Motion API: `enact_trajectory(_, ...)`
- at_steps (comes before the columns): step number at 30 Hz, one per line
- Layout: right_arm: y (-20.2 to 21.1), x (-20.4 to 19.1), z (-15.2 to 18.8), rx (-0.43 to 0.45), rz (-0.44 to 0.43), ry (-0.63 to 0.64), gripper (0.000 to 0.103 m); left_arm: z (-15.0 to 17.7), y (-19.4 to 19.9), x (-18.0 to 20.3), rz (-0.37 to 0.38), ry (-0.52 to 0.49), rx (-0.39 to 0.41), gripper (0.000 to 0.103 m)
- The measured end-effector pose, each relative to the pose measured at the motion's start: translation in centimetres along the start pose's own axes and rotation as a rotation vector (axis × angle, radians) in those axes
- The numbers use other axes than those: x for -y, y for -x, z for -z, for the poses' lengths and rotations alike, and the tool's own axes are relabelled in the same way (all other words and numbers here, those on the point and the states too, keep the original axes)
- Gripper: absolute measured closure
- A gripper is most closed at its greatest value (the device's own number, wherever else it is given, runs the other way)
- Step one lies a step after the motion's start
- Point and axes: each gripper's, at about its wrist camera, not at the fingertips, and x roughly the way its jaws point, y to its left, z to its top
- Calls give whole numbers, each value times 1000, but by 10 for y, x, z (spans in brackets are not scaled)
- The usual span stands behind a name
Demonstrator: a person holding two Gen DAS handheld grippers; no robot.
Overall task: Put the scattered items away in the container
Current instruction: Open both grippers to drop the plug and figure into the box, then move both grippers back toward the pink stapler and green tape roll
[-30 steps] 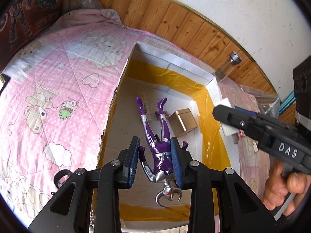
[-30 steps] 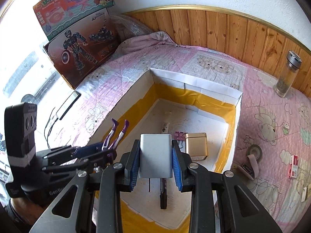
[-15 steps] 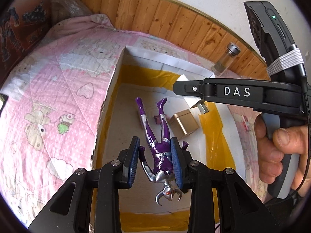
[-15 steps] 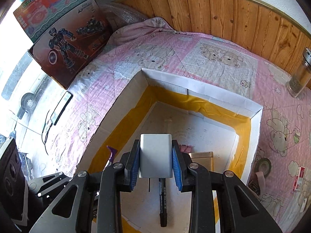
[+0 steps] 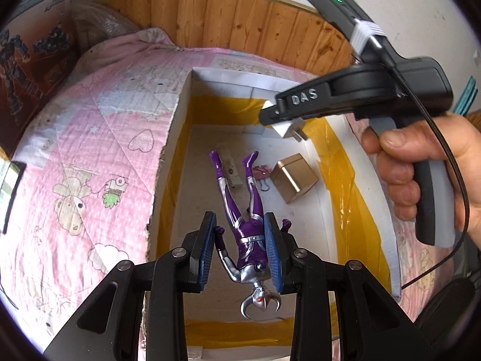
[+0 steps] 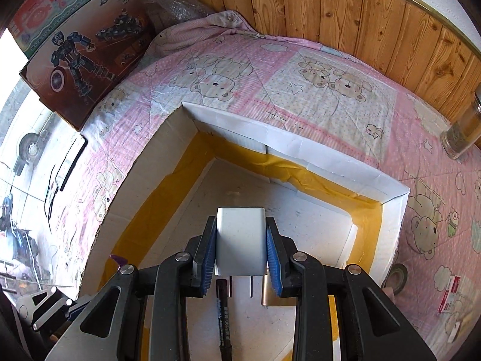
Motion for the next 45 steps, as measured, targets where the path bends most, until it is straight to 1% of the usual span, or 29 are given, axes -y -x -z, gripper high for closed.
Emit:
enact_trajectory(3, -9, 3, -1, -17, 2, -10, 72, 3, -6, 7, 3, -31, -25, 70)
enact_trajectory(8, -19, 4, 0, -25, 14, -23, 72, 6, -9, 7, -7, -18, -40, 70)
enact_trajectory(13, -26, 2, -3, -28, 24, -29, 72, 11, -11, 5, 3, -10, -60, 70)
enact_trajectory(18, -32, -2, -7, -28, 44, -33, 72, 12, -11, 5, 13, -11, -64, 70)
enact_trajectory(24, -38, -7, -10, -29, 59, -36, 72, 10, -15, 2, 9, 5, -76, 68)
enact_trajectory(25, -38, -8, -11, -27, 62, -36, 71, 9, -16, 1, 5, 11, -78, 68)
enact_trajectory(27, -39, -7, -12, -18, 63, -40, 71, 7, -15, 1, 3, 17, -76, 62)
enact_trajectory(28, -39, -7, -13, -17, 64, -43, 65, 6, -14, 1, -8, 20, -69, 55)
enact_trajectory(29, -39, -6, -13, -19, 66, -49, 59, 5, -13, 0, -19, 26, -60, 53)
enact_trajectory(30, -39, -5, -13, -18, 67, -52, 58, 2, -11, -2, -19, 40, -53, 53)
enact_trajectory(35, -28, 0, -9, -20, 42, -59, 58, -10, 0, -6, -11, 100, -5, 53)
enact_trajectory(38, -10, 2, -2, -4, -4, -73, 58, -17, 8, 0, 0, 123, 25, 53)
enact_trajectory(40, 3, 1, 5, -1, -66, -66, 57, -21, 16, 6, 5, 129, 59, 53)
enact_trajectory(43, 34, -5, 23, 56, -117, -35, 57, -25, 29, 13, 32, 148, 119, 53)
enact_trajectory(45, 61, -7, 39, 137, -132, -24, 57, -27, 39, 18, 55, 156, 159, 53)
